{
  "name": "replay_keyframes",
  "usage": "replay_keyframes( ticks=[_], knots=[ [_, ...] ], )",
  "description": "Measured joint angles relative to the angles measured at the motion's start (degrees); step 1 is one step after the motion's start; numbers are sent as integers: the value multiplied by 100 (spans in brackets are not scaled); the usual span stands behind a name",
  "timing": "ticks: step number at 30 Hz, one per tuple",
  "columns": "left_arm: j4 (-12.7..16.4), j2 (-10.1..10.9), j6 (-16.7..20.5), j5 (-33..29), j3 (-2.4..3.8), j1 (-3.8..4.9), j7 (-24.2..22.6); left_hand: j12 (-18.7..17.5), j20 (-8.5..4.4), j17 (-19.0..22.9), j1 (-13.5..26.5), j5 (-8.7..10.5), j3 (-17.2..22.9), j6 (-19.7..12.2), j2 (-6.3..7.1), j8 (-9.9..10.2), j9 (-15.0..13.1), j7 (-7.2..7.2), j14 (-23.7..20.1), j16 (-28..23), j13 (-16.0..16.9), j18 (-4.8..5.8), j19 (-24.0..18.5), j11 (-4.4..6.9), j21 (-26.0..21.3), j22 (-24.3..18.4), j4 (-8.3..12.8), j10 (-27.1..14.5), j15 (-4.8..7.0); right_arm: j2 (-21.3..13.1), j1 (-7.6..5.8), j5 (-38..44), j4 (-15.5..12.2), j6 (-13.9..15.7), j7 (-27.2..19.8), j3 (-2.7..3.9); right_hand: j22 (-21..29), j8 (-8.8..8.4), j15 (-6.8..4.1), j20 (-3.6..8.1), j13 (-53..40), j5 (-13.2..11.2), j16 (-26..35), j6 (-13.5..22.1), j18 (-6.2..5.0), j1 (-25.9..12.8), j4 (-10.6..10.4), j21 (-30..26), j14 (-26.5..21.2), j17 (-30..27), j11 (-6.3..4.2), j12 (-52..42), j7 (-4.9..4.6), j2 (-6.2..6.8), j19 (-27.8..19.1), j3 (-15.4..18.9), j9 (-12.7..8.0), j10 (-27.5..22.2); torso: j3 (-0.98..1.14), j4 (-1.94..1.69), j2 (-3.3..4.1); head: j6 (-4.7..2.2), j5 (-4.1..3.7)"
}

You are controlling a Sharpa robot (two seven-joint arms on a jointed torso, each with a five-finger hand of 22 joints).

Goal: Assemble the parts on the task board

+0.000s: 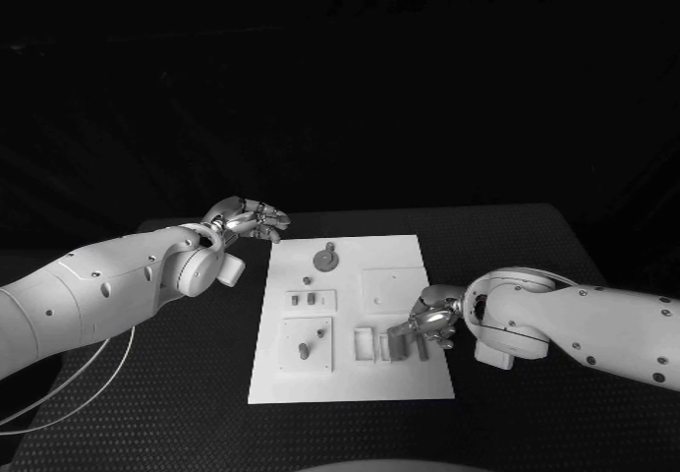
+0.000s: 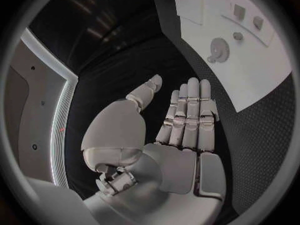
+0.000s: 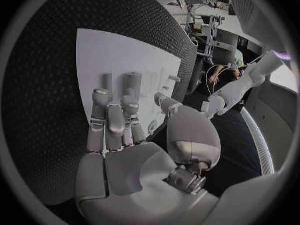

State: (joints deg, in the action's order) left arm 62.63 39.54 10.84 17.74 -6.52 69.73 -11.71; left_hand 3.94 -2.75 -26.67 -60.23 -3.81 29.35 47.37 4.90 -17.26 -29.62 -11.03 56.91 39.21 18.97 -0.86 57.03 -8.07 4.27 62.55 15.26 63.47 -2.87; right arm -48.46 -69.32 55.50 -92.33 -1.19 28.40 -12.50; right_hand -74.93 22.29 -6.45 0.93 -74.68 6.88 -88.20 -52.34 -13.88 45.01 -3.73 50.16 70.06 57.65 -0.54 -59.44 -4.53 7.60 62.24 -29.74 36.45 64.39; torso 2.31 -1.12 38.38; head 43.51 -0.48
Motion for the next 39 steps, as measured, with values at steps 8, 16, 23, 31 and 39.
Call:
replay_keyframes(
  ticks=[8,16,23,31,39],
  knots=[
    [-4,6,-9,-2,1,-2,2,0,0,0,0,0,0,0,0,0,1,0,0,0,0,0,0,0,0,0,0,0,0,108,72,167,166,-72,105,-13,0,0,1,0,7,0,0,-2,-24,-51,-16,21,0,7,-10,-22,1,9,-1,16,6,-8,-4,-5,7,69,15],
    [0,15,-26,-3,1,-2,6,0,0,-5,0,0,0,0,0,0,5,0,0,0,0,0,0,0,0,0,0,0,0,210,145,190,294,-90,154,-17,0,-21,1,-1,13,0,0,-125,-47,-51,-31,21,0,-10,-46,-23,-29,9,-1,0,13,-75,-4,-2,7,107,25],
    [4,15,-50,-4,1,-2,11,0,0,-10,0,0,0,0,0,0,5,0,0,0,0,0,0,0,0,-1,0,0,0,282,216,140,377,-81,171,-20,0,-69,3,1,31,0,0,-124,-48,-71,-30,21,-71,-99,-18,-23,-30,-7,-45,0,13,-104,-5,1,7,143,34],
    [7,19,-80,-5,1,-2,18,0,0,-16,0,0,0,0,0,0,11,0,-1,-22,0,0,0,0,0,-5,0,0,0,408,260,77,467,-77,184,-19,0,-109,-7,7,44,0,0,-106,-48,-118,-47,44,-97,-110,-17,-29,-48,17,-54,17,16,-105,-7,1,5,173,44],
    [9,19,-97,-6,1,-2,36,0,0,-22,46,0,-15,0,0,0,11,0,-1,-22,0,0,0,0,0,-5,-15,0,0,456,288,68,502,-79,184,-11,0,-190,15,-21,99,0,-27,-119,-48,-6,391,119,-119,-115,13,-111,-61,-208,-106,62,70,-134,-11,1,2,193,53]
  ],
)
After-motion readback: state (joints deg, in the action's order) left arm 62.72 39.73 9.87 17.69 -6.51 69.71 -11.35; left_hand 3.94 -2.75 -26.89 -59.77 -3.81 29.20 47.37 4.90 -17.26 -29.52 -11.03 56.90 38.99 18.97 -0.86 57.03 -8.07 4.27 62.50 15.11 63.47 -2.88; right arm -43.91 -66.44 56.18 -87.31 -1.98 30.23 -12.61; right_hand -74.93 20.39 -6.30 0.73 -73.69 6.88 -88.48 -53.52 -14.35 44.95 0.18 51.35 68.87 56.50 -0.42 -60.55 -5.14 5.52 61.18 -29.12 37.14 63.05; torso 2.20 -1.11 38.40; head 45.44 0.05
